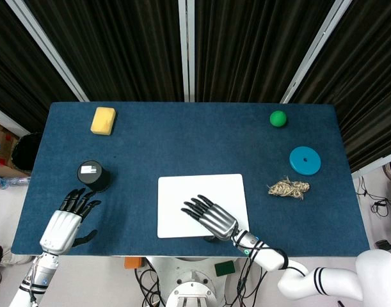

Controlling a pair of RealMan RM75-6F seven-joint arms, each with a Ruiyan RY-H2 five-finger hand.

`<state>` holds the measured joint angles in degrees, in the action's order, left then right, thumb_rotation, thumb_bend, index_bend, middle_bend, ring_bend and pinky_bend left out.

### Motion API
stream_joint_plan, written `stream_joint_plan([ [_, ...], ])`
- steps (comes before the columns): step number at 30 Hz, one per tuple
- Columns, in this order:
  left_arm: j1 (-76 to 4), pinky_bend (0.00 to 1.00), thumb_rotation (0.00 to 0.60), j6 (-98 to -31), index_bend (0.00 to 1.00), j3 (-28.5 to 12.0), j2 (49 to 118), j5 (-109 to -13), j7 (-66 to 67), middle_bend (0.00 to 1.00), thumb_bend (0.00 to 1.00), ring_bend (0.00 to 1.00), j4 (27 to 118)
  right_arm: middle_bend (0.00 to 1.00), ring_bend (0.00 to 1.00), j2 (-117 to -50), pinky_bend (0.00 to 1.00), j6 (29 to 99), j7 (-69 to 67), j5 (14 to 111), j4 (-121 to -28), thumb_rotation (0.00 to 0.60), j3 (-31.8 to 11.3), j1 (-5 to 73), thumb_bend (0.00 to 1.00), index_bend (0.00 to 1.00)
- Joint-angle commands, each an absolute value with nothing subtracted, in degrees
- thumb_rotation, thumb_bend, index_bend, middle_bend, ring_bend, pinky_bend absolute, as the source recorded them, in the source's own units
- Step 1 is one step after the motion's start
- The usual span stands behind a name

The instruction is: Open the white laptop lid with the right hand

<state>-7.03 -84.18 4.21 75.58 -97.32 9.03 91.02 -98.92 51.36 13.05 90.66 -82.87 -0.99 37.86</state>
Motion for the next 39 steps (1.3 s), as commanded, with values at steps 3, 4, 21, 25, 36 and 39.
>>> stream_joint_plan([
  [3,-6.97,0.08,0.6,-83.63,0.24,4.5,75.86,-96.83,8.03,0.12,0.16,0.03,90.36,0.0,0.0,-98.15,0.0,50.21,15.82,88.59,-84.21,0.6,-1.91,38.68,0.19,0.0],
  [4,-6.93,0.08,0.6,-83.53,0.24,4.57,76.0,-96.7,7.81,0.12,0.16,0.03,90.1,0.0,0.0,-98.05,0.0,49.99,16.57,88.01,-84.49,0.6,-2.17,38.84,0.19,0.0],
  [21,-7.83,0.08,0.6,-78.54,0.22,8.53,81.72,-98.31,0.32,0.12,0.16,0.03,83.07,0.0,0.0,-100.46,0.0,53.89,27.01,86.72,-84.1,0.6,-4.43,39.78,0.46,0.0],
  [25,-9.29,0.08,0.6,-76.61,0.22,9.51,84.29,-100.33,-0.88,0.12,0.15,0.03,80.84,0.0,0.0,-100.38,0.0,53.84,30.01,85.07,-85.53,0.6,-5.7,40.36,0.4,0.0],
  [36,-13.07,0.07,0.6,-73.29,0.21,9.14,88.65,-102.08,-2.32,0.12,0.15,0.03,77.62,0.0,0.0,-100.96,0.0,54.39,34.97,82.15,-86.88,0.6,-6.78,41.26,0.4,0.0],
  [39,-14.63,0.07,0.6,-72.32,0.21,8.65,89.73,-102.62,-2.19,0.12,0.16,0.03,77.12,0.0,0.0,-101.29,0.0,54.54,35.77,81.79,-86.73,0.6,-6.67,41.51,0.4,0.0],
])
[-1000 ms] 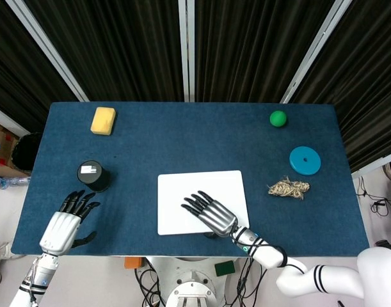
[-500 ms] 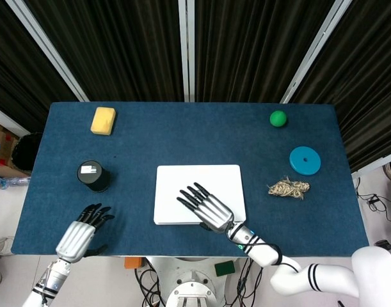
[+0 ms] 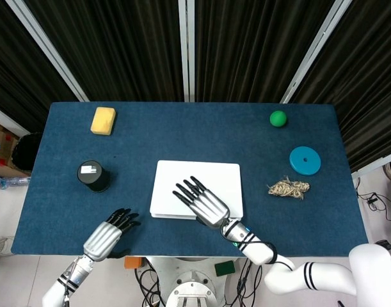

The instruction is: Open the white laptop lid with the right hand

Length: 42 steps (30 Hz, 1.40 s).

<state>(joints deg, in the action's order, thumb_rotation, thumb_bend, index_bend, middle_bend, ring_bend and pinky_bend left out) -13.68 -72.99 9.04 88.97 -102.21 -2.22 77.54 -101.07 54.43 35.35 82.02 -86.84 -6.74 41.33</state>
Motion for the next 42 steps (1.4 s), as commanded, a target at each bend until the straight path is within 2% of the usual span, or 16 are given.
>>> stream_joint_plan([
  [1,-15.01,0.07,0.6,-72.09,0.2,8.57,90.0,-102.74,-2.19,0.11,0.16,0.03,77.03,0.0,0.0,-101.37,0.0,54.59,35.96,81.68,-86.68,0.6,-6.66,41.57,0.4,0.0],
  [25,-22.72,0.07,0.6,-65.68,0.2,7.32,92.85,-101.28,-3.56,0.07,0.16,0.0,76.2,0.0,0.0,-102.3,0.0,55.29,37.82,79.52,-85.94,0.6,-6.35,42.91,0.4,0.0],
  [29,-23.19,0.07,0.6,-66.03,0.2,7.42,92.87,-101.36,-3.3,0.06,0.16,0.0,76.7,0.0,0.0,-102.28,0.0,55.35,37.89,79.23,-85.96,0.6,-6.29,43.05,0.4,0.0],
  [42,-26.86,0.07,0.6,-60.64,0.2,6.75,91.48,-97.94,-3.7,0.08,0.16,0.0,78.38,0.0,0.0,-102.57,0.0,55.72,38.77,78.32,-85.69,0.6,-6.32,43.59,0.4,0.0],
])
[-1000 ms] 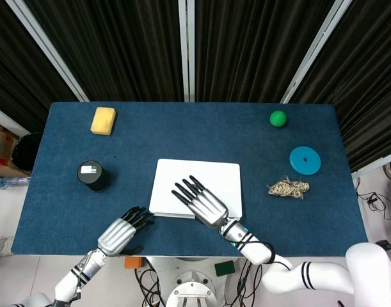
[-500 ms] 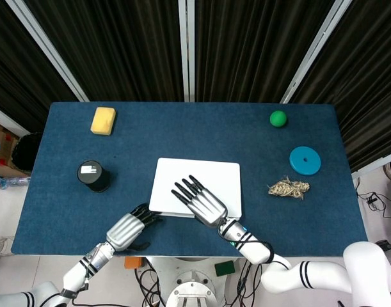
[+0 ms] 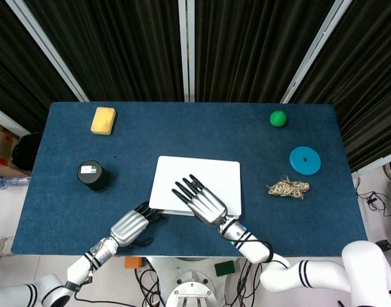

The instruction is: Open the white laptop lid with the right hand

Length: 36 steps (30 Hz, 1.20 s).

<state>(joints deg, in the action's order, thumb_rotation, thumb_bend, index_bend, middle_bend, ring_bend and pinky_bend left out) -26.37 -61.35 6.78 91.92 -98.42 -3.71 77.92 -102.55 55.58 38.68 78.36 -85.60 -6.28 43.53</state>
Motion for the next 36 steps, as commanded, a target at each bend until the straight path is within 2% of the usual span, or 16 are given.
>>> stream_joint_plan([
  [1,-27.07,0.07,0.6,-60.31,0.2,6.77,91.34,-97.77,-3.7,0.08,0.16,0.0,78.5,0.0,0.0,-102.56,0.0,55.8,38.86,78.33,-85.71,0.6,-6.33,43.63,0.4,0.0],
  [20,-30.86,0.06,0.6,-54.06,0.2,7.05,88.7,-94.27,-1.13,0.1,0.18,0.0,81.28,0.0,0.0,-100.34,0.0,59.57,38.92,77.37,-87.43,0.6,-8.44,43.05,0.4,0.0],
  [27,-31.99,0.06,0.6,-52.67,0.2,6.86,87.75,-93.24,-0.51,0.1,0.18,0.0,82.67,0.0,0.0,-98.61,0.0,60.51,37.65,75.76,-88.24,0.6,-11.22,43.39,0.4,0.0],
  [36,-32.68,0.06,0.6,-51.88,0.2,6.88,86.91,-92.08,0.74,0.1,0.18,0.0,84.24,0.0,0.0,-94.92,0.0,59.59,35.27,69.62,-88.19,0.6,-17.66,45.19,0.4,0.0],
])
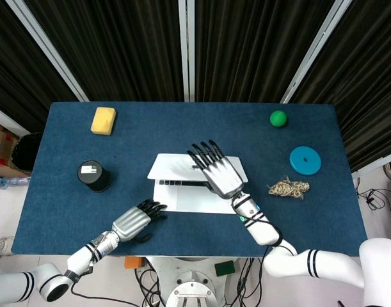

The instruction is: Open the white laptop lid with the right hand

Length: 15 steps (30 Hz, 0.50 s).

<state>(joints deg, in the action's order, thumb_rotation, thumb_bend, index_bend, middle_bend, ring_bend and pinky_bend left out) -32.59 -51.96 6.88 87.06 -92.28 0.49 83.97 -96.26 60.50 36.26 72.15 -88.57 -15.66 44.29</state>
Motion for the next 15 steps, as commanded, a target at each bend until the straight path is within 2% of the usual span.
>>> stream_joint_plan([
  [1,-32.72,0.06,0.6,-51.87,0.2,6.88,86.82,-91.99,0.87,0.1,0.18,0.0,84.4,0.0,0.0,-94.61,0.0,59.15,35.11,68.6,-87.81,0.6,-18.35,45.55,0.4,0.0],
  [8,-32.87,0.06,0.6,-51.68,0.2,6.89,86.35,-91.12,1.85,0.1,0.18,0.0,85.37,0.0,0.0,-93.29,0.0,55.72,34.85,60.02,-82.18,0.6,-23.23,49.1,0.4,0.0],
  [15,-32.76,0.05,0.6,-51.88,0.2,7.02,85.61,-90.41,2.94,0.1,0.18,0.0,86.57,0.0,0.0,-93.97,0.0,50.73,34.42,50.68,-71.47,0.6,-26.74,54.31,0.4,0.0],
])
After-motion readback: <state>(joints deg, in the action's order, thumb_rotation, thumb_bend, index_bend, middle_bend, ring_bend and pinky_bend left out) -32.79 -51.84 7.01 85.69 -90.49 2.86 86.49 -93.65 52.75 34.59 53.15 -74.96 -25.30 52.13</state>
